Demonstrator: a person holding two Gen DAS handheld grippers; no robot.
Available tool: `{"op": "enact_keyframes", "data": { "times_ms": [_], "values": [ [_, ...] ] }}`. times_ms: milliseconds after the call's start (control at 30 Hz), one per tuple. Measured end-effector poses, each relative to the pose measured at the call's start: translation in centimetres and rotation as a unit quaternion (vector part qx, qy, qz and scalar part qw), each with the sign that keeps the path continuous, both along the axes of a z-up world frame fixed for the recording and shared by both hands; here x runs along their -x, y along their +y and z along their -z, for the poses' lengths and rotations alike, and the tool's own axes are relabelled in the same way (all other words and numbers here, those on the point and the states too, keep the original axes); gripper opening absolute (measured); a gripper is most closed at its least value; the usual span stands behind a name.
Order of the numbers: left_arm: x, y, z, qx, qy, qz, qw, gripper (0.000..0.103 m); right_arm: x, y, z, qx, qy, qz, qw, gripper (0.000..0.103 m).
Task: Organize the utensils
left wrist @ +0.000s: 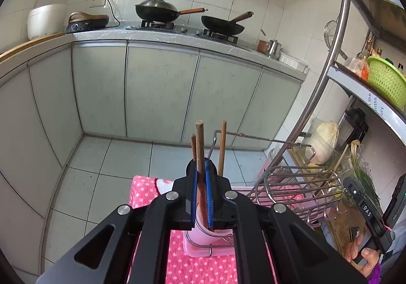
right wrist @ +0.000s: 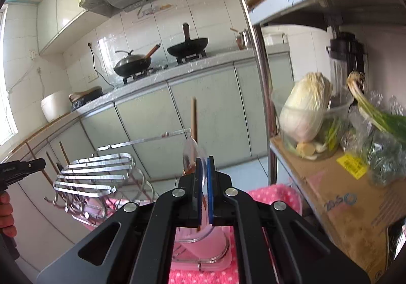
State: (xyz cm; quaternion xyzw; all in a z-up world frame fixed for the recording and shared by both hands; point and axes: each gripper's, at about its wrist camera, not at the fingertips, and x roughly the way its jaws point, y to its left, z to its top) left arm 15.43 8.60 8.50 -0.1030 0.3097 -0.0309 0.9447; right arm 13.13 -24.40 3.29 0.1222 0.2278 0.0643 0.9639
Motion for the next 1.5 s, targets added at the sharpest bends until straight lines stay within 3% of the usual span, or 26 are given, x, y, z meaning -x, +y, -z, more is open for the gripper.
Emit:
{"op": "enact_keyframes", "data": {
  "times_ms": [300, 667, 733, 833, 867, 1133, 1233, 1367, 1500],
  "values": [
    [-1.9, -0.3, 2.1, 0.001, 0.023, -0.006, 0.9997, 0.006, -0.5, 0.6, 2.2, 0.014, 0.044, -0.004, 0.999, 0.003],
    [-2.7, -0.5, 2.9, 0.010, 0.035, -0.010, 0.9993, 0.008, -0.9, 0.5, 2.1, 0.000, 0.071, -0.016, 0.997, 0.005],
    [-2.5, -0.4, 3.0, 0.012, 0.037, -0.011, 0.9992, 0.013, -1.1, 0.5, 2.2, -0.006, 0.082, -0.019, 0.996, 0.010],
    [-2.3, -0.1, 2.7, 0.019, 0.038, -0.009, 0.9991, 0.026, -0.9, 0.4, 2.2, -0.015, 0.084, -0.023, 0.996, 0.033],
    [-2.1, 0.0, 2.6, 0.021, 0.035, -0.009, 0.9991, 0.027, -0.8, 0.5, 2.1, -0.015, 0.082, -0.024, 0.996, 0.036],
    [-0.3, 0.2, 0.4, 0.024, 0.006, -0.005, 0.9997, 0.033, 1.1, 0.7, 0.2, -0.006, 0.063, -0.035, 0.997, 0.040],
    [0.8, -0.1, -0.1, 0.018, -0.003, -0.006, 0.9998, 0.039, 2.2, 0.9, -0.4, -0.009, 0.057, -0.042, 0.997, 0.047],
    [2.7, -0.8, -0.2, 0.012, -0.010, 0.000, 0.9999, 0.040, 4.1, 2.0, -1.0, 0.007, 0.045, -0.048, 0.998, 0.051],
    [4.8, -1.5, 0.2, 0.021, -0.015, 0.002, 0.9997, 0.040, 5.4, 2.7, -1.0, 0.008, 0.045, -0.053, 0.998, 0.062]
  ]
}}
